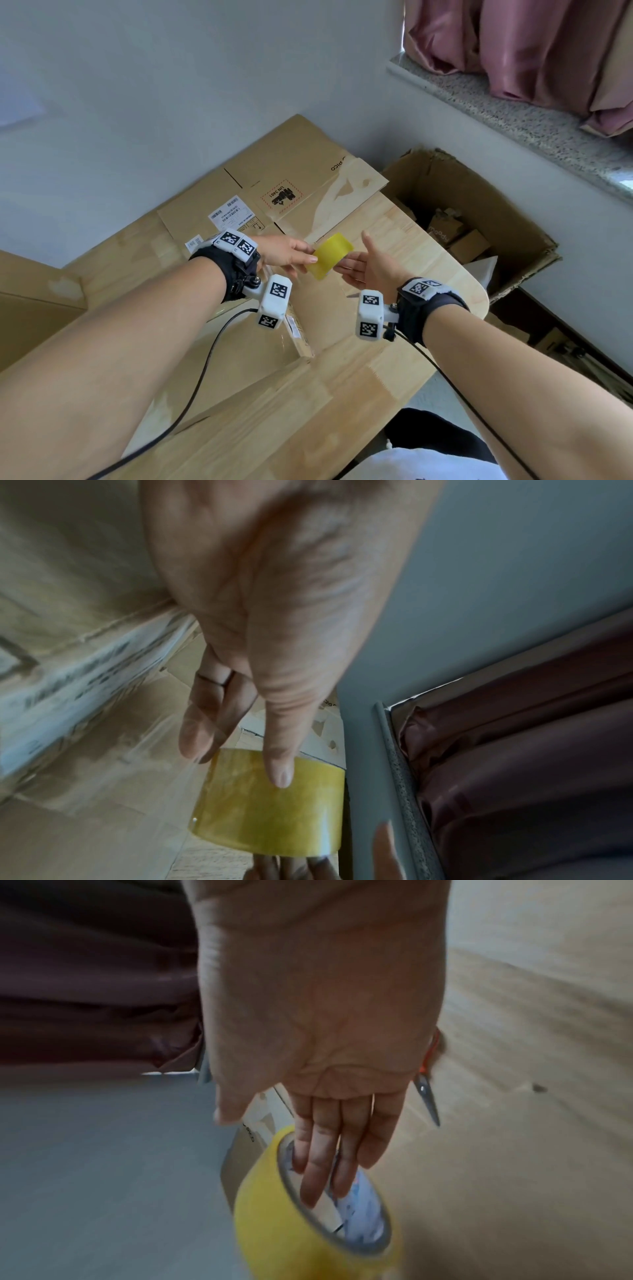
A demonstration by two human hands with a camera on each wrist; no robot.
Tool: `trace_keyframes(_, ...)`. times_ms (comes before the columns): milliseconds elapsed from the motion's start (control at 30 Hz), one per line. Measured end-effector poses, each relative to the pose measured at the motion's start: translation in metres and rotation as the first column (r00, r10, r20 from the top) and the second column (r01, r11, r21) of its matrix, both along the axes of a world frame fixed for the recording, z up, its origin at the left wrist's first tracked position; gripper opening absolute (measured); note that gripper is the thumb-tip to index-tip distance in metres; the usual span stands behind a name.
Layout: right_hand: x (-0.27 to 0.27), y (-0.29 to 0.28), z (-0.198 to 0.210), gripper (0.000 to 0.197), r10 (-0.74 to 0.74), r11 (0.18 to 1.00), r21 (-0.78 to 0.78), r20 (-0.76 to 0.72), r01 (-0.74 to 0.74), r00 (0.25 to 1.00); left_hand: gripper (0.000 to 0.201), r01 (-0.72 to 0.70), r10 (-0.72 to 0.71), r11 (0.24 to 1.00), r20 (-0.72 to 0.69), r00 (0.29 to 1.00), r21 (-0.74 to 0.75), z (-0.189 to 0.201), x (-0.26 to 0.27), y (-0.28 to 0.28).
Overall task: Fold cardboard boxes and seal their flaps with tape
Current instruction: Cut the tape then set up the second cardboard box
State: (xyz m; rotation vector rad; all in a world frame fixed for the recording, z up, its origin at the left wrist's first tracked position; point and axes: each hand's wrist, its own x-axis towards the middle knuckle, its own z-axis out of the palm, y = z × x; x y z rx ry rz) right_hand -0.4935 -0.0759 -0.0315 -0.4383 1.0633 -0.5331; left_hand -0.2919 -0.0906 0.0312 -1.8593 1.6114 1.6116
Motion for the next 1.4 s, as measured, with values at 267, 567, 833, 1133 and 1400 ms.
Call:
trace_keyframes(267,0.012,-0.019,0.014,0.019,-0.192,0.978,-0.122,-0.21,0.169,0.959,0.037,-0.013,0.013,0.999,0.01,1.0,-0.036,0.005,0.003,0.001)
trace_keyframes(567,-0.019,-0.021,-0.016,0.036,0.232,0.714,0.017,-0.949,-0.7,0.214,0.043,0.108,-0.106,0.994,0.072,0.992,-0.028,0.023,-0.005,0.008)
trace_keyframes(833,0.013,-0.007,0.002,0.028,0.079,0.88,-0.323,-0.624,-0.349,0.778,0.05,0.088,-0.086,0.996,0.054,0.995,-0.033,0.031,-0.011,0.011)
trace_keyframes(1133,0.057,0.029,0.018,0.007,0.28,0.946,-0.162,-0.032,-0.282,0.959,0.051,0.055,-0.052,0.997,0.046,0.998,-0.059,0.027,-0.005,0.011)
trace_keyframes(1400,0.064,0.033,0.015,0.009,0.198,0.961,-0.166,-0.141,-0.221,0.97,0.041,0.313,-0.26,0.932,0.265,0.929,-0.183,0.025,0.006,0.011)
